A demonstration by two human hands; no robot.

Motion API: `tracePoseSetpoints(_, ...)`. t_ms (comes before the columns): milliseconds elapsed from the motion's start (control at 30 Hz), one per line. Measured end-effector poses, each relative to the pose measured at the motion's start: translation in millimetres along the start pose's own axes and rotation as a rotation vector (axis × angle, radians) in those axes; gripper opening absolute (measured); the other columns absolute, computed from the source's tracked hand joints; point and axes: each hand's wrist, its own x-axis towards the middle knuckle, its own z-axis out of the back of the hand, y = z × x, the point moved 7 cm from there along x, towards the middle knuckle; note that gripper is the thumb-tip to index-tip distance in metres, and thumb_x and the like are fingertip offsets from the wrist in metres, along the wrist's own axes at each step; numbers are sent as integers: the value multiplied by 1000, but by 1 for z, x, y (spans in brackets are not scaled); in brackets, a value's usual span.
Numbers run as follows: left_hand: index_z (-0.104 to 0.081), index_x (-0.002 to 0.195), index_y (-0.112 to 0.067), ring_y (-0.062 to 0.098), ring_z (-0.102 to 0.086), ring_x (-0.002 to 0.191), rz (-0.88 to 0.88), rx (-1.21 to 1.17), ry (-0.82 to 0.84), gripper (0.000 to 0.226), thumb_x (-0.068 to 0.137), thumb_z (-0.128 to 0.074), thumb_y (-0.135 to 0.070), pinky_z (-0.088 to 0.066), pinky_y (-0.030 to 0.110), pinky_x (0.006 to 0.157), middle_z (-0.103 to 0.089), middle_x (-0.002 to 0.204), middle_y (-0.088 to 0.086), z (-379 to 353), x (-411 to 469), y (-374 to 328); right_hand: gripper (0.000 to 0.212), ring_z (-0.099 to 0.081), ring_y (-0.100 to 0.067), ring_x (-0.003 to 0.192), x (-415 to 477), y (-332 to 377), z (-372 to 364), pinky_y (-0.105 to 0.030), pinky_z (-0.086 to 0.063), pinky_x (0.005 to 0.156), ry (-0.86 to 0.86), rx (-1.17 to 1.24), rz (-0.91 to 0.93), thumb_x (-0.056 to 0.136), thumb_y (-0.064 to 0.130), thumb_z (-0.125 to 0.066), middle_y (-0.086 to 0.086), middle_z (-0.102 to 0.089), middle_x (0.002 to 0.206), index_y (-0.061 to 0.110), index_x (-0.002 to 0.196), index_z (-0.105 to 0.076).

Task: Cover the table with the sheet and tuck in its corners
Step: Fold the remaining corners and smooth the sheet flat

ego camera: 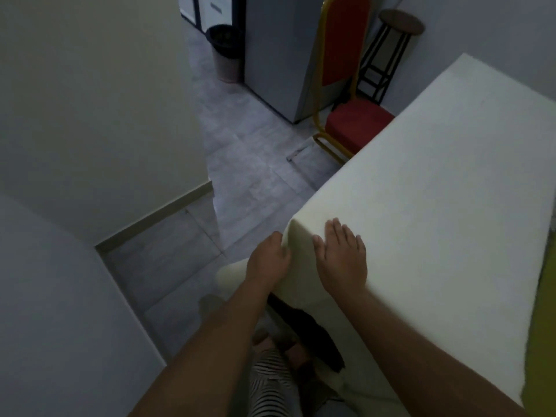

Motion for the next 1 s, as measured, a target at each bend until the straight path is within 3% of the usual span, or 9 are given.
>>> tracePoseSetpoints(67, -50, 96, -9, 25, -56, 84, 29, 24, -56, 26, 97, -45, -35, -36, 31, 63, -59, 93, 8, 6, 4, -1, 66, -26, -20, 142, -1, -2, 0, -42, -17, 116, -11, -12, 18, 96, 51, -10, -4, -32, 153, 15, 147, -31)
tracePoseSetpoints(200, -60, 78, -7, 27, -61, 55, -21, 79, -322, 14, 90, -55, -13, -35, 27, 46, -63, 63, 11, 29, -4, -1, 63, -30, -22, 140, -2, -5, 1, -43, -19, 114, -11, -13, 25, 96, 48, -16, -6, -35, 152, 13, 145, -35)
tracePoseSetpoints(300, -72, 95, -15, 27, -62, 53, -85, 103, -488, 25, 90, -48, -23, -44, 28, 45, -67, 64, 10, 42, -15, -22, 66, -31, -21, 139, -6, -8, 4, -44, -18, 114, -35, 5, 20, 95, 50, -11, -5, -36, 151, 14, 144, -36)
tracePoseSetpoints(367, -70, 108, -16, 29, -65, 67, -68, 41, -477, 35, 95, -40, -28, -51, 33, 55, -71, 77, 11, 32, -22, -36, 68, -31, -21, 139, -11, -15, 6, -43, -17, 115, -46, 27, 1, 94, 51, -8, -4, -35, 152, 14, 145, -35)
tracePoseSetpoints(467, -67, 109, -14, 29, -64, 89, 193, -110, -287, 40, 103, -31, -31, -46, 32, 76, -69, 98, 13, 0, -23, -20, 69, -30, -22, 140, -18, -22, 7, -42, -17, 116, -46, 58, 16, 93, 51, -8, -5, -34, 152, 13, 145, -35)
tracePoseSetpoints(567, -66, 108, -11, 27, -62, 92, 303, -124, -250, 39, 102, -31, -25, -41, 29, 74, -68, 103, 13, -2, -20, -7, 65, -26, -21, 142, -18, -23, 6, -40, -15, 117, -36, 82, 48, 95, 49, -12, -4, -32, 154, 14, 146, -33)
tracePoseSetpoints(733, -56, 133, -23, 31, -63, 95, 216, -133, -463, 37, 100, -38, -20, -48, 36, 77, -70, 106, 14, 19, -38, -24, 63, -21, -18, 144, -21, -21, 4, -38, -11, 117, -25, 68, 84, 96, 49, -12, -3, -27, 156, 17, 148, -28)
tracePoseSetpoints(900, -55, 132, -23, 29, -62, 91, 302, -125, -266, 39, 102, -31, -27, -49, 35, 77, -69, 104, 11, -9, -26, -11, 60, -22, -20, 144, -22, -22, 1, -40, -14, 117, -25, 36, 122, 97, 46, -18, -4, -29, 155, 16, 148, -28)
tracePoseSetpoints(1000, -60, 128, -22, 28, -63, 93, 314, -146, -323, 37, 102, -33, -23, -45, 33, 76, -69, 107, 11, 6, -23, -14, 61, -22, -21, 144, -24, -20, 1, -41, -13, 117, -27, 13, 132, 97, 48, -18, -5, -29, 155, 15, 148, -27)
